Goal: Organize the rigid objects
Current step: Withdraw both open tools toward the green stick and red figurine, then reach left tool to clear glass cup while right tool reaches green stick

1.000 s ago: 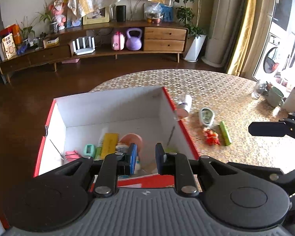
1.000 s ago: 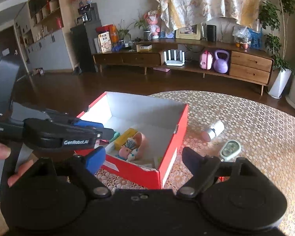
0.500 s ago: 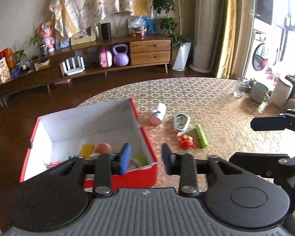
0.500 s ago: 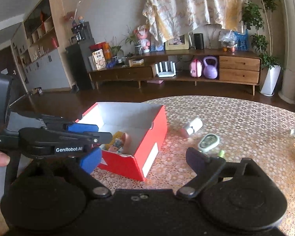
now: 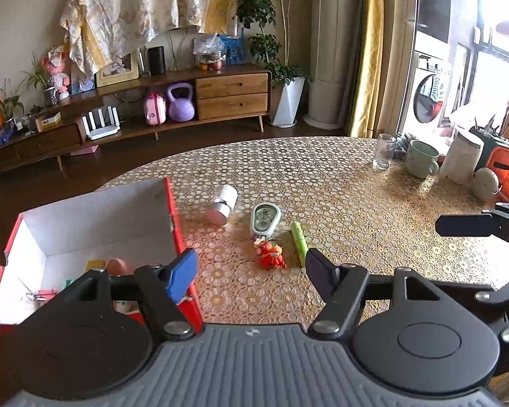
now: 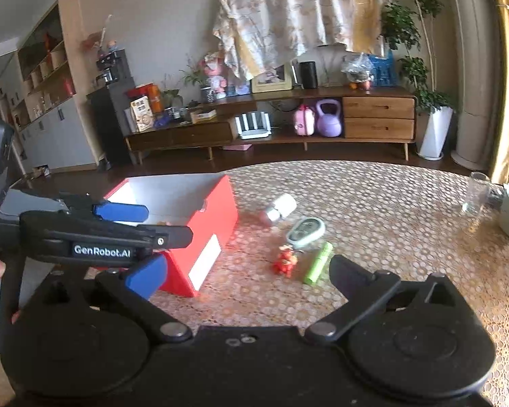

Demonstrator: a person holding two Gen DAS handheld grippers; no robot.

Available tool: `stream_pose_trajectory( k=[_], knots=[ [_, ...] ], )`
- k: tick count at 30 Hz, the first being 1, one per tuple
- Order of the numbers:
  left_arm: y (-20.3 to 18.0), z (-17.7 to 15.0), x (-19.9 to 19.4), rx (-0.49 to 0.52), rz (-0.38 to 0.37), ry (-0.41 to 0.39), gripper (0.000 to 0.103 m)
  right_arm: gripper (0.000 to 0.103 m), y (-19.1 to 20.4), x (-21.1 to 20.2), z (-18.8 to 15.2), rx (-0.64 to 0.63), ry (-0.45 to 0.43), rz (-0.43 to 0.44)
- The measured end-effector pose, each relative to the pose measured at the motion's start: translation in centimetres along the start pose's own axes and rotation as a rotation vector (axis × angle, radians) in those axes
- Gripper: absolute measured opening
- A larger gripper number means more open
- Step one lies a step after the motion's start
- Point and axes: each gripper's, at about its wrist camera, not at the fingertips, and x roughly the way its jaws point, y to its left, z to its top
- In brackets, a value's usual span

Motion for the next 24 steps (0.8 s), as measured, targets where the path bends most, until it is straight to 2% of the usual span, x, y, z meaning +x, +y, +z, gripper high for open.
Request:
stream_pose_trajectory(
  k=[4, 12, 14, 17, 24],
  knots=[
    [-0.3, 0.2, 1.5, -0.019, -0.012, 0.005, 0.081, 0.102, -1.3, 0.9, -0.8, 0.01, 0.024, -0.012],
    [-0.2, 0.9, 5.1, -0.044, -0.023, 0.035, 0.081, 0.102, -3.8, 3.1, -1.4, 0.026, 0.053, -0.031],
    [-0.1, 1.6, 6.2, -0.055, -0.016, 0.038, 0.082, 0.102, -4.2, 3.6, -1.3, 0.028, 0.053, -0.039],
    [0.1, 2.9, 8.0, -0.071, -0.014, 0.039, 0.088, 0.102, -5.0, 4.8, -0.9, 0.037, 0.054, -0.053],
    [0.1, 6.1, 12.9, -0.076, 0.029, 0.062, 0.089, 0.102, -6.0, 8.8, 0.2, 0.028, 0.083, -0.088]
  ],
)
